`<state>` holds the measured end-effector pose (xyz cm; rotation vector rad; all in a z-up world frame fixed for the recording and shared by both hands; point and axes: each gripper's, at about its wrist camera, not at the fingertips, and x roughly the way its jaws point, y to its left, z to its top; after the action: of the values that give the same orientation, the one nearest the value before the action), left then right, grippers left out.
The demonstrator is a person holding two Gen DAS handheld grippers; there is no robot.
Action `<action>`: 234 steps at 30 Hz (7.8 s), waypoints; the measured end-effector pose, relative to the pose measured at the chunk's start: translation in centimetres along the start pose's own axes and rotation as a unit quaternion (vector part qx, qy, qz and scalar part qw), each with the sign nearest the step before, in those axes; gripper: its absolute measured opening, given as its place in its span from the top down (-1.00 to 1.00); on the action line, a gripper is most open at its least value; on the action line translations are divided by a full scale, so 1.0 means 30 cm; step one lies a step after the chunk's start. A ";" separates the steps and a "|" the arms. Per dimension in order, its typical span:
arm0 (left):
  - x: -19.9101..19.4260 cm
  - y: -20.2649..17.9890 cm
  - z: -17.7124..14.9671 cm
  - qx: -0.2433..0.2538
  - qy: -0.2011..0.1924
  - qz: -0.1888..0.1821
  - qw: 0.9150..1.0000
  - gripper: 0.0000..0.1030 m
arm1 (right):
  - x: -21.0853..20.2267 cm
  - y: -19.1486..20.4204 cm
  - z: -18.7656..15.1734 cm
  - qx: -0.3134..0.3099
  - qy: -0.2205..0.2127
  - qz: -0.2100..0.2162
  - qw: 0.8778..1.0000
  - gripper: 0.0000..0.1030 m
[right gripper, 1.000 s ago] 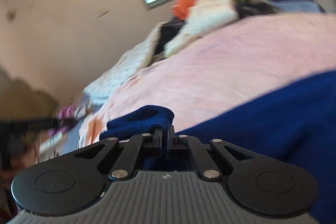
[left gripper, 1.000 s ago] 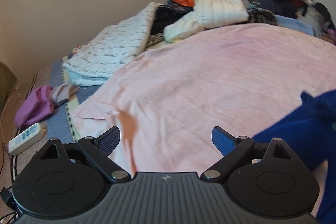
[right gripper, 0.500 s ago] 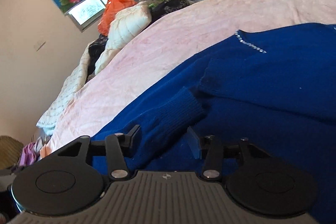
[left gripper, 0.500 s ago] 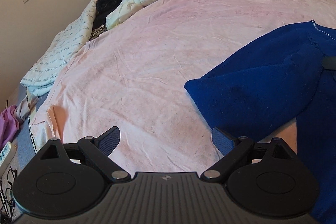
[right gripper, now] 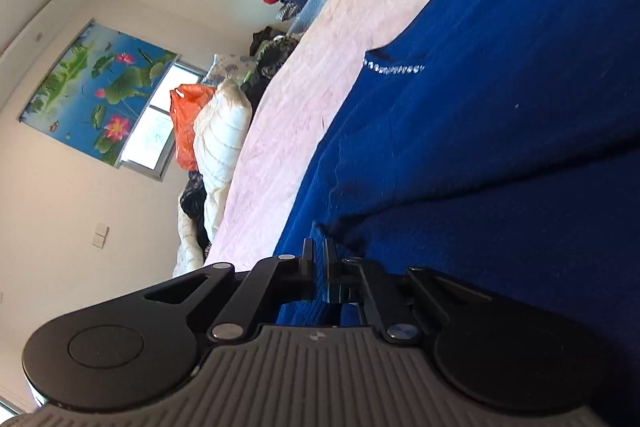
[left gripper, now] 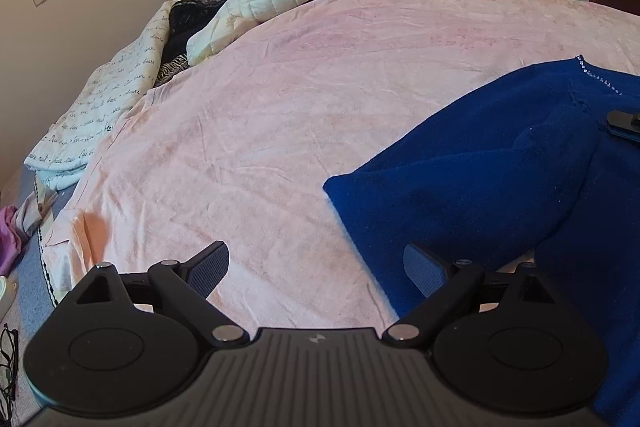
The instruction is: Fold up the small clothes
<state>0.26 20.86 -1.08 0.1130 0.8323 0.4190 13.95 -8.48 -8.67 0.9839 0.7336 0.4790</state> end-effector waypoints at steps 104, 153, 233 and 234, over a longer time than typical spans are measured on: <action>0.037 -0.213 -0.037 0.038 0.051 -0.272 0.960 -0.85 | -0.806 -0.261 0.124 -0.161 -0.092 -0.202 0.962 -0.56; 0.015 -0.295 0.020 0.060 0.003 -0.332 0.941 0.80 | -0.849 -0.294 0.032 -0.166 -0.049 -0.171 0.970 -0.40; -0.395 0.060 -0.144 0.046 -0.117 -0.554 0.823 0.83 | -1.173 0.025 -0.162 -0.278 0.000 0.077 0.958 0.81; -0.390 0.056 -0.136 0.043 -0.118 -0.552 0.824 0.83 | -1.165 0.016 -0.155 -0.269 -0.002 0.077 0.960 0.81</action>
<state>-10.27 17.40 4.72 -0.2377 0.5482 -0.7254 -12.89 -28.80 1.85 0.5289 0.4834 0.7647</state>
